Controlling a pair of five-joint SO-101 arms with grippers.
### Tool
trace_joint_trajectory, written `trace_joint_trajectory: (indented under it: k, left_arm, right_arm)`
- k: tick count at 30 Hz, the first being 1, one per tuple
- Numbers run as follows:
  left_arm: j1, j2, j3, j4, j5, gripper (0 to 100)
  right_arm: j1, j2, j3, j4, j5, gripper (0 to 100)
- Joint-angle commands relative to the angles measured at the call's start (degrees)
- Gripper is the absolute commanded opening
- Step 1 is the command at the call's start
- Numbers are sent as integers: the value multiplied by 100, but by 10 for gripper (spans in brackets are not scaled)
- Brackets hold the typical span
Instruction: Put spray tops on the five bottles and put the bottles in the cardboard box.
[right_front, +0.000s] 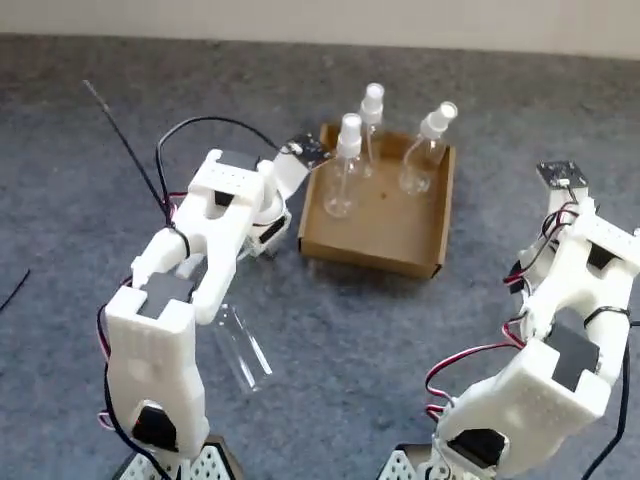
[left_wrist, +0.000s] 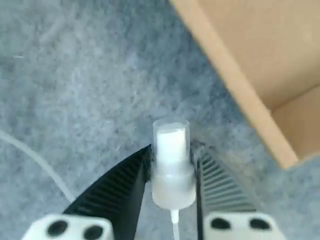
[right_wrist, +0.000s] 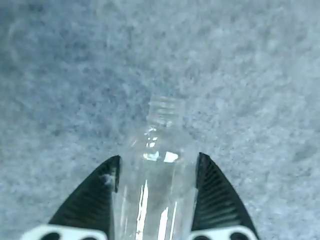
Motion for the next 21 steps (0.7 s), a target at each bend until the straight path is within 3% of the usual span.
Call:
trace_joint_trajectory:
  k: [1,6,21]
  left_arm:
    - [13,-48,-462,-53,-9,61]
    - [13,-48,-1270,176,9,46]
    - [154,-48,-6475,3218,651,46]
  right_arm:
    - [66,22,-136,-110,44,8]
    - [48,22,-110,-110,44,8]
    - [31,-4,-453,-110,44,8]
